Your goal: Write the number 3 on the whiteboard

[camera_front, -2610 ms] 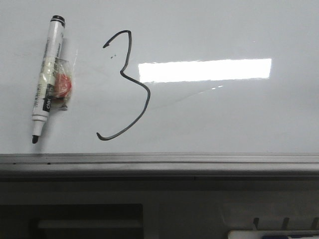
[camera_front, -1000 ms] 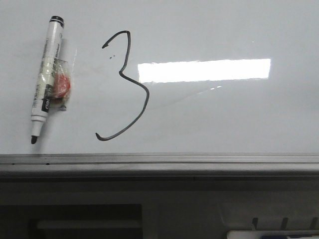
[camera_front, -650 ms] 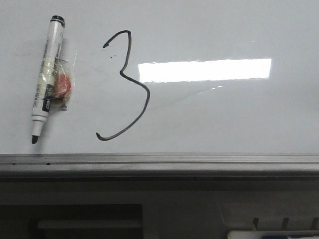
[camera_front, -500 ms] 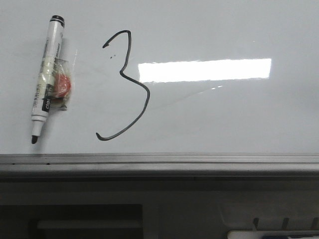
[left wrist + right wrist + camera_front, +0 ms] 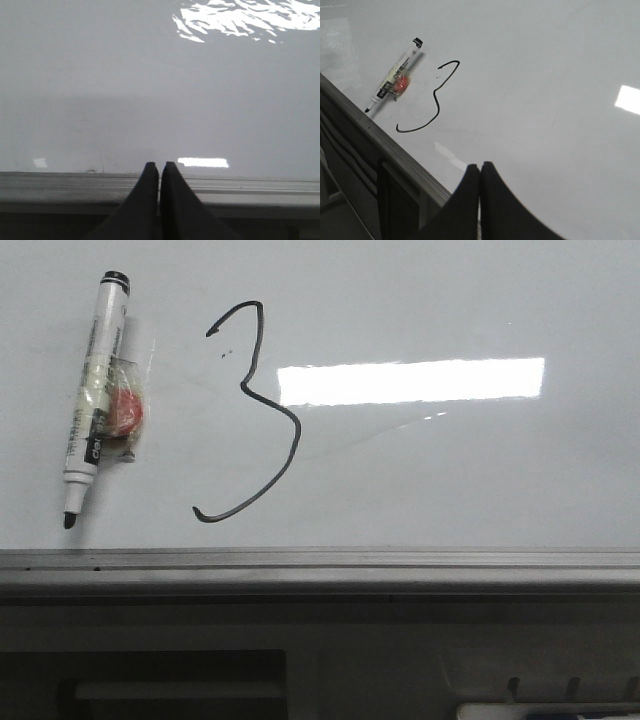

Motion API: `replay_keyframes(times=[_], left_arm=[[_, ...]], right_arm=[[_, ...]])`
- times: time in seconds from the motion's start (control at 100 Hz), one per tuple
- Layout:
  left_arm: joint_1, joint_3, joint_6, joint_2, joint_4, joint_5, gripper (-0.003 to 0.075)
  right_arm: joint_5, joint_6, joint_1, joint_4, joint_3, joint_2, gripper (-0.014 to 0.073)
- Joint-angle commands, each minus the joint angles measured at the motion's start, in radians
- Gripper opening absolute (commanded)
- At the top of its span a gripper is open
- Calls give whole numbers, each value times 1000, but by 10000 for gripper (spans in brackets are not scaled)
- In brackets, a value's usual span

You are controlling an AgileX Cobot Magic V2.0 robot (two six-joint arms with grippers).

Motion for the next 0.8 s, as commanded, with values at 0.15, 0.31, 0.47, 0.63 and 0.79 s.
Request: replay_keyframes(times=[0.15, 0.31, 0.47, 0.63, 0.79], left_arm=[[0, 11, -13, -24, 3, -52, -21], [0, 11, -13, -24, 3, -52, -21], [0, 11, -13, -24, 3, -52, -21], [0, 11, -13, -24, 3, -52, -21], [0, 11, -13, -24, 3, -52, -21]], right_arm=[[-44, 4, -4, 45, -26, 11, -61], [-55, -88, -4, 201, -26, 11, -61], [-187, -347, -37, 360, -26, 11, -61], [-347, -585, -173, 520, -26, 11, -61], [-448, -638, -392, 617, -26, 16, -61]])
